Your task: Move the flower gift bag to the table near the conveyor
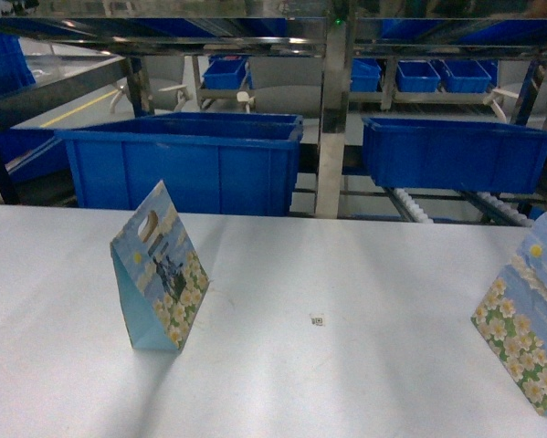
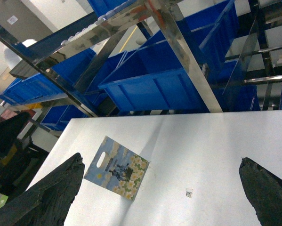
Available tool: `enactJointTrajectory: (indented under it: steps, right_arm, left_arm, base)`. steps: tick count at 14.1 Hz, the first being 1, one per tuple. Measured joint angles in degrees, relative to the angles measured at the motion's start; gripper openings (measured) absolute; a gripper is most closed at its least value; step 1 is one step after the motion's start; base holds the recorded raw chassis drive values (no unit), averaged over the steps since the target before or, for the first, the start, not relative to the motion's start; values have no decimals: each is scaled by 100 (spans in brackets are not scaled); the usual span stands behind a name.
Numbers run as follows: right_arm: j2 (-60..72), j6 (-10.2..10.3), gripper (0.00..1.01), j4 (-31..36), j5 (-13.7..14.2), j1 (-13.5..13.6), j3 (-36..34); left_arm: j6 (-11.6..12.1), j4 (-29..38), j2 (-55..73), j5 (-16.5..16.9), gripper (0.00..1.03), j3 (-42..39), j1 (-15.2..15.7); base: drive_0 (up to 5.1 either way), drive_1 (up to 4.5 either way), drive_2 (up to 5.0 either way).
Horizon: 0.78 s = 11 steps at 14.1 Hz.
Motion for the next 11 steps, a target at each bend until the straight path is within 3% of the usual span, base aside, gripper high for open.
enactJointTrajectory:
  steps: [2, 3, 4, 5, 6, 8, 9, 11]
  right_arm:
    - [0, 2, 98, -2, 13, -4, 0]
    - [-114, -516, 88, 1287, 1241, 249, -446]
    - [-581, -1598, 70, 2420, 2782, 422, -1419]
    - [-933, -2225, 52, 2907, 3713, 568, -2096]
    - [-1178, -2430, 37, 3047, 3794, 621, -2520]
    - [-1611, -2564, 11, 3150, 3805, 638, -3154]
    - [-1869, -2608, 2, 3189, 3812, 638, -3425]
    - [-2339, -2621, 2, 3136, 3810, 640, -3858]
  left_arm:
    - [11, -50, 219, -11, 98, -61, 52]
    - [588, 1816, 39, 317, 82, -892, 223]
    - [1029, 2802, -490, 522, 64, -1867, 446]
    - [1198, 3213, -957, 688, 45, -2538, 680]
    - [1272, 3316, -1246, 822, 31, -3023, 789]
    - [1290, 3403, -1696, 1049, 6, -3709, 970]
    - [1300, 3423, -2002, 1137, 2, -3991, 1084]
    - [1305, 3359, -2531, 1298, 2, -4446, 1235]
  base:
    - [0, 0, 0]
    - [0, 0, 0]
    - [0, 0, 0]
    - [0, 0, 0]
    - [0, 0, 0]
    - [0, 0, 0]
    - [0, 0, 0]
    - [0, 0, 0]
